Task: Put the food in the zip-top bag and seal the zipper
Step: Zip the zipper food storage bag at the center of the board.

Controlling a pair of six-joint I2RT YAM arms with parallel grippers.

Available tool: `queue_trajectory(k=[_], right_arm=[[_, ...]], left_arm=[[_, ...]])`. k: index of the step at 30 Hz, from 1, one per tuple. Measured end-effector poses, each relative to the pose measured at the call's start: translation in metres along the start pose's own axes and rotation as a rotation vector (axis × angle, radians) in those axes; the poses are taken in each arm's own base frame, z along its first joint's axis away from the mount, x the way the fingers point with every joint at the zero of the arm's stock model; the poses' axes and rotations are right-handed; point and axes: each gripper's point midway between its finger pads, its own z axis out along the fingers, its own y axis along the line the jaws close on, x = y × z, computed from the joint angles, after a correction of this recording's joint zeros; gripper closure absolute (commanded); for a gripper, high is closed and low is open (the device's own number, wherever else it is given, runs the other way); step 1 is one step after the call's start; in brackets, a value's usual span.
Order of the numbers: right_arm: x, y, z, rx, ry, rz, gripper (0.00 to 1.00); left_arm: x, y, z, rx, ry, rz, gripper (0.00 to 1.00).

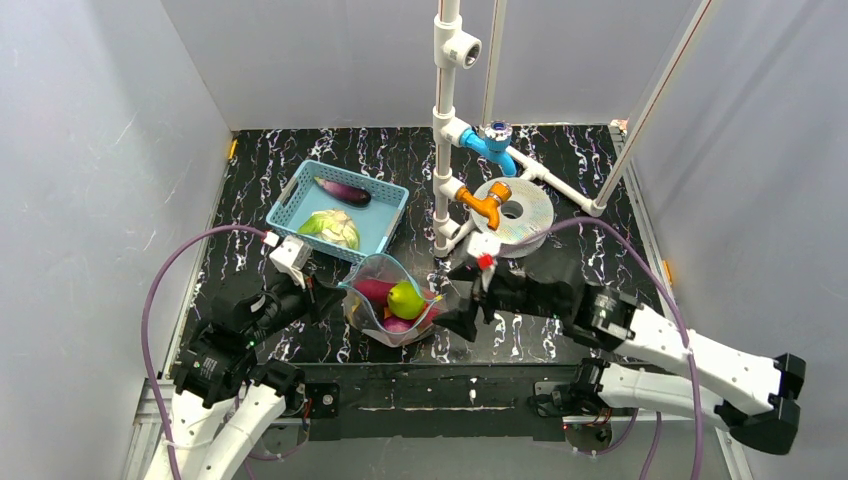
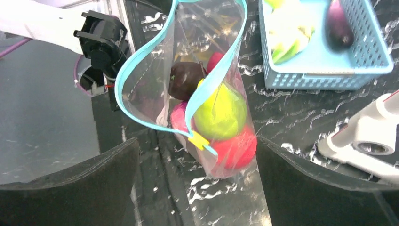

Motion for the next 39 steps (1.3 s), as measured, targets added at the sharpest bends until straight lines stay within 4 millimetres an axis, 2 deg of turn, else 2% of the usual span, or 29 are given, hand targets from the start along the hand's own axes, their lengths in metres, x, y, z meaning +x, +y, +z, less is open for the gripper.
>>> queue_trajectory(k=[2, 4, 6, 8, 11, 13, 16, 22, 28, 30, 35, 37, 38, 39], right_arm=[[0.01, 0.0, -0.003, -0.014, -0.09, -0.047, 0.02], [0.03, -0.003, -0.002, -0.028, -0.162, -0.082, 0.01], [0.051, -0.008, 0.001, -0.039, -0.191, -0.09, 0.06], [0.059, -0.016, 0.005, -0.048, -0.197, -0.085, 0.09], [0.054, -0.028, 0.011, -0.078, -0.222, -0.082, 0.1], [0.048, -0.028, 0.013, -0.113, -0.246, -0.091, 0.11], [0.044, -0.015, 0.016, -0.213, -0.254, -0.108, 0.12], [0.038, 0.004, 0.022, -0.372, -0.247, -0.113, 0.2], [0.038, 0.008, 0.028, -0.413, -0.253, -0.097, 0.42], [0.037, 0.008, 0.029, -0.414, -0.256, -0.092, 0.55], [0.029, 0.005, 0.028, -0.404, -0.285, -0.09, 0.8], [0.026, 0.004, 0.027, -0.396, -0.295, -0.085, 0.99], [0.025, 0.004, 0.027, -0.391, -0.298, -0.084, 0.99], [0.024, 0.003, 0.026, -0.384, -0.301, -0.076, 0.99]], left_arm=[[0.0, 0.001, 0.0, -0.007, -0.001, 0.0, 1.0], [0.0, 0.003, 0.0, -0.013, -0.002, 0.0, 1.0], [0.001, 0.004, 0.001, -0.018, 0.0, -0.001, 1.0], [0.002, 0.004, 0.001, -0.019, 0.001, -0.002, 1.0], [0.002, 0.004, 0.001, -0.019, 0.001, -0.001, 1.0], [0.002, 0.004, 0.001, -0.019, 0.001, -0.001, 1.0], [0.002, 0.004, 0.001, -0.02, 0.001, -0.001, 1.0], [0.001, 0.006, 0.001, -0.029, -0.001, -0.001, 1.0], [0.001, 0.007, 0.001, -0.034, -0.002, -0.001, 1.0], [0.001, 0.007, 0.001, -0.037, -0.002, -0.001, 1.0], [0.001, 0.008, 0.0, -0.04, -0.009, 0.001, 1.0], [0.001, 0.009, 0.0, -0.047, -0.012, 0.0, 1.0], [0.001, 0.009, -0.001, -0.052, -0.014, -0.003, 0.92], [0.001, 0.01, -0.001, -0.059, -0.014, -0.006, 0.79]])
